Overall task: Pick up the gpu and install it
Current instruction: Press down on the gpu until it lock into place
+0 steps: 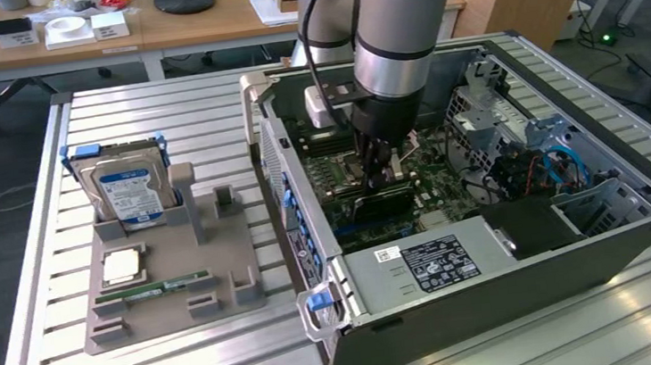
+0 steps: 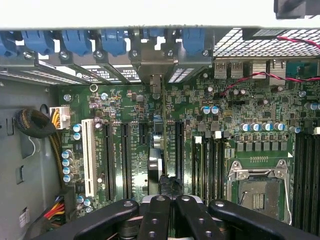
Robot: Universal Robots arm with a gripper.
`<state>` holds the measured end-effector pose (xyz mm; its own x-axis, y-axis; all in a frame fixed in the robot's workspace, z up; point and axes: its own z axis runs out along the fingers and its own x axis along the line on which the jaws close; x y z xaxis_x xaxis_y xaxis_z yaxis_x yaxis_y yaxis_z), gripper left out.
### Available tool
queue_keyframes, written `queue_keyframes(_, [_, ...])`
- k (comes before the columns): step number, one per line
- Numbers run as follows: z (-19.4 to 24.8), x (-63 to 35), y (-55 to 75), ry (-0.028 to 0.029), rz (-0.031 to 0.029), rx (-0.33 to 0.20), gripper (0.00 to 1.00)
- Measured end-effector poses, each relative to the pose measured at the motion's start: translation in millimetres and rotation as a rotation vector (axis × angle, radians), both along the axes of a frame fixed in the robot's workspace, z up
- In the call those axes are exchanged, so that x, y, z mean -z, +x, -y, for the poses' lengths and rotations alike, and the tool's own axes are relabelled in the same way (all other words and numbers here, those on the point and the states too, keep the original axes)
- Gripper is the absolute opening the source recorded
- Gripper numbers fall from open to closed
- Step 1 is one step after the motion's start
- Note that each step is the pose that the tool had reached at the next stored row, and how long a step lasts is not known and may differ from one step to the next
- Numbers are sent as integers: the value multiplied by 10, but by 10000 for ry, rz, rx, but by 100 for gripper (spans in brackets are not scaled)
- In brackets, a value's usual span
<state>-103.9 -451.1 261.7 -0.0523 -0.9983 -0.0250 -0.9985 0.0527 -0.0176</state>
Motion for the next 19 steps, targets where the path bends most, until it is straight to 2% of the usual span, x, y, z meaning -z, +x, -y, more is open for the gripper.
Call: queue_keyframes(19, [0, 15, -9, 1, 0, 0, 11])
